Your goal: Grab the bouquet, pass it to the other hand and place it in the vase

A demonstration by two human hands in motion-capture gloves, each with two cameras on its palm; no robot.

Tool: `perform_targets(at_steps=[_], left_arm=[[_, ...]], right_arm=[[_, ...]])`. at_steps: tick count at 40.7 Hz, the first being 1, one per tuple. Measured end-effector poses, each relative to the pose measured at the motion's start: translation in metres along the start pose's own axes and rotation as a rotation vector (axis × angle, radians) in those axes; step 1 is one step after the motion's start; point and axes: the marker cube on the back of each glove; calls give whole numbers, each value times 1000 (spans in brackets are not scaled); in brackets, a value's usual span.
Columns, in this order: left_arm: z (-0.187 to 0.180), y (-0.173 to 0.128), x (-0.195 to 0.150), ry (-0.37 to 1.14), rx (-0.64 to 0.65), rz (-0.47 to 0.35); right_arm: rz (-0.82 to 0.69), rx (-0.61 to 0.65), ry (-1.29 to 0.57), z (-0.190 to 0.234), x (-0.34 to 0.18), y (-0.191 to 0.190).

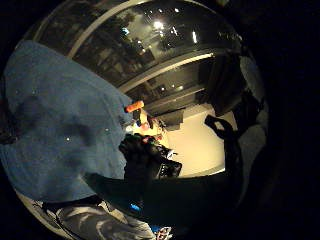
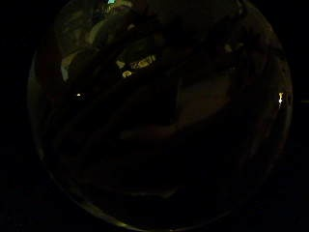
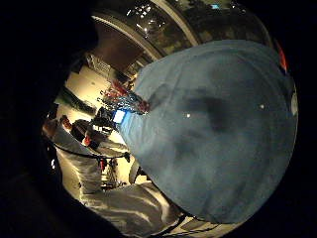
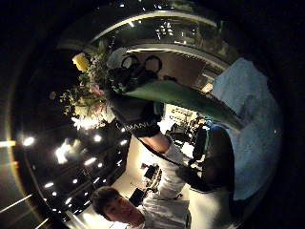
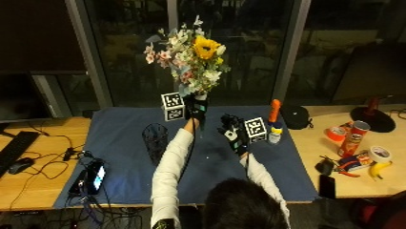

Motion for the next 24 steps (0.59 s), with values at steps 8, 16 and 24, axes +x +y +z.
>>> perform_targets(at_steps=[8,16,24], left_arm=[[-29,-26,32,-16,74,7],[-69,-43,48,-51,172,40],[-118,-63,53,-97,274,81]], right_arm=[[-98,6,56,-12,-13,-5],[-8,-3,38,-16,-9,-2],[-160,9,106,-19,0,-11]])
